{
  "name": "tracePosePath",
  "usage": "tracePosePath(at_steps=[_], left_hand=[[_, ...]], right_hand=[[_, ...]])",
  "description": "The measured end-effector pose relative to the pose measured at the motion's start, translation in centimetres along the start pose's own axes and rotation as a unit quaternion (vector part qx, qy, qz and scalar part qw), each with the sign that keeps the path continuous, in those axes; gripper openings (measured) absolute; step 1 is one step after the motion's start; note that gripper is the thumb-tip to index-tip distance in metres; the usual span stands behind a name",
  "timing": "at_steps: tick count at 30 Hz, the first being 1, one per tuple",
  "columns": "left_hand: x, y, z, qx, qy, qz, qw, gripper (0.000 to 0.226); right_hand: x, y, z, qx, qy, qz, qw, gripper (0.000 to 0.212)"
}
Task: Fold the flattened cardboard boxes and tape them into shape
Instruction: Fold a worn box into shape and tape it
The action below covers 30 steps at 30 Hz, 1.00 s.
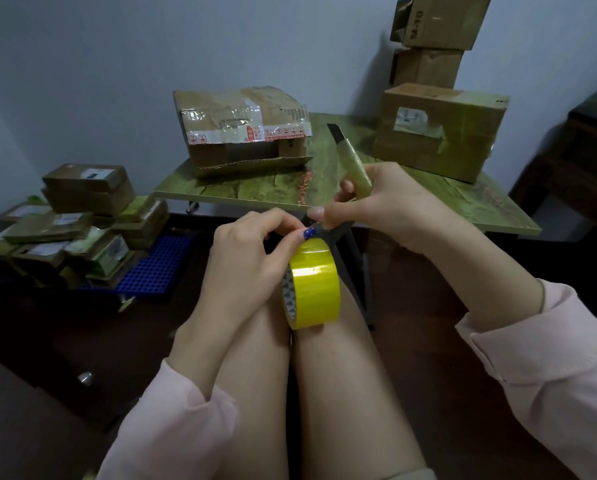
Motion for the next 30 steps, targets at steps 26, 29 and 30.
tracePosePath(at_steps=[26,29,30], left_hand=[[-3.8,0.8,2.1,-0.016,-0.034,-0.230,0.972,0.047],[-2.9,0.4,3.3,0.007,-0.115,-0.186,0.976,0.033],[-2.4,0.3,3.5,-0.039,-0.119,-0.172,0.977,0.029]], right_hand=[[2.8,1.1,0.4,-0.007,0.019,-0.048,0.999,0.051],[3.6,1.2,-0.9,-0.026,0.062,-0.043,0.997,0.049],[3.9,1.2,-1.4,-0.059,0.079,-0.045,0.994,0.048]])
Point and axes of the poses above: each hand's wrist, its own x-axis towards the middle knuckle, its own z-axis out of the palm, y = z × x, the point moved 1 cm from there along x, towards the middle knuckle, and after that the axes turned 1 degree about -y, right-handed, at the moved point
